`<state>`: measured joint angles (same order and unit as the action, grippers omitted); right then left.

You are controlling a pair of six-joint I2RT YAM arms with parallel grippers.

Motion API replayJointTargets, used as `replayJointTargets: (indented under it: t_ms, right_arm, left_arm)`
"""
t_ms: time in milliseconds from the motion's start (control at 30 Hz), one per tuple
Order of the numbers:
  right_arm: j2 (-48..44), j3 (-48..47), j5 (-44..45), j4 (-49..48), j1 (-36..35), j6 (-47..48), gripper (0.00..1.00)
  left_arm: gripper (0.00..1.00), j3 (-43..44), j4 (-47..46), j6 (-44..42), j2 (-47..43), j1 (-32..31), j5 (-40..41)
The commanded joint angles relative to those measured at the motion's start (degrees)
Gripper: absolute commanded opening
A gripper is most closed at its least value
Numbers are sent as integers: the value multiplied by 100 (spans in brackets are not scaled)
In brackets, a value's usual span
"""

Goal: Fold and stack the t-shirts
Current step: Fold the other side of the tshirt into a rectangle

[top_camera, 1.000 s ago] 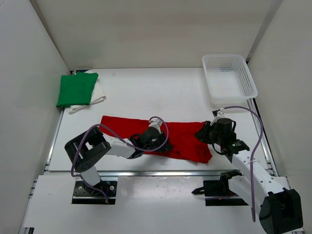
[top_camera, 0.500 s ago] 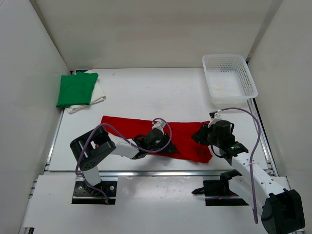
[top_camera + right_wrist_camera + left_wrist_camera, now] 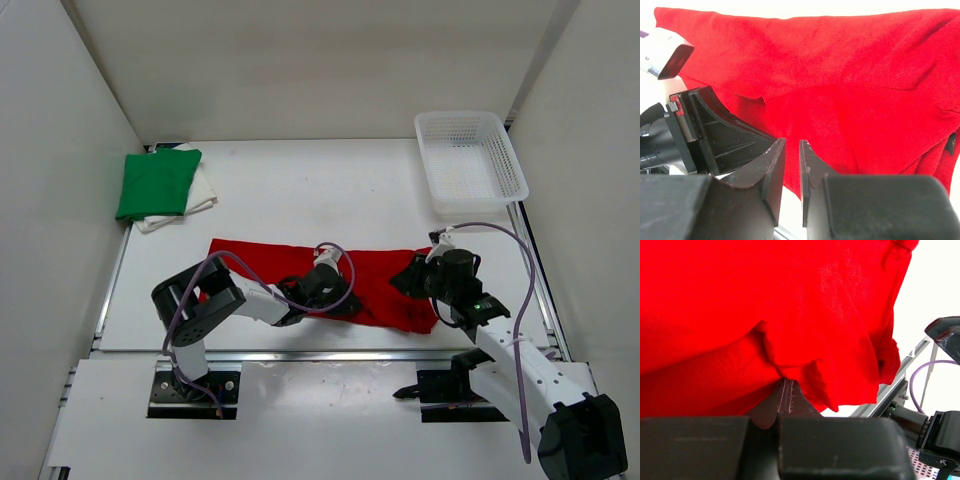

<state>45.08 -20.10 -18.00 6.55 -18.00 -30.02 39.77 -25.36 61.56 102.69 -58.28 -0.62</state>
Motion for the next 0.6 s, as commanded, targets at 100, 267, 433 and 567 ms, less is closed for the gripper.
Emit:
replayJointTargets:
  t_ms: [100,267,433,567]
  right_arm:
    - [-69,85,-11,-329,-81,-48,16]
    - [-43,155,-28,-365,-19,-31,16]
    - [-52,190,103,-268,103,31,16]
    - [35,156,183,-250,462,93,16]
  left_arm:
    - [0,-233,-83,40,-434,19,177]
    - [0,-399,-109,145,-706,62,141]
    - [0,-575,-21,137,-1076,63,19]
    - [0,-900,102,84,-1409,124,-61]
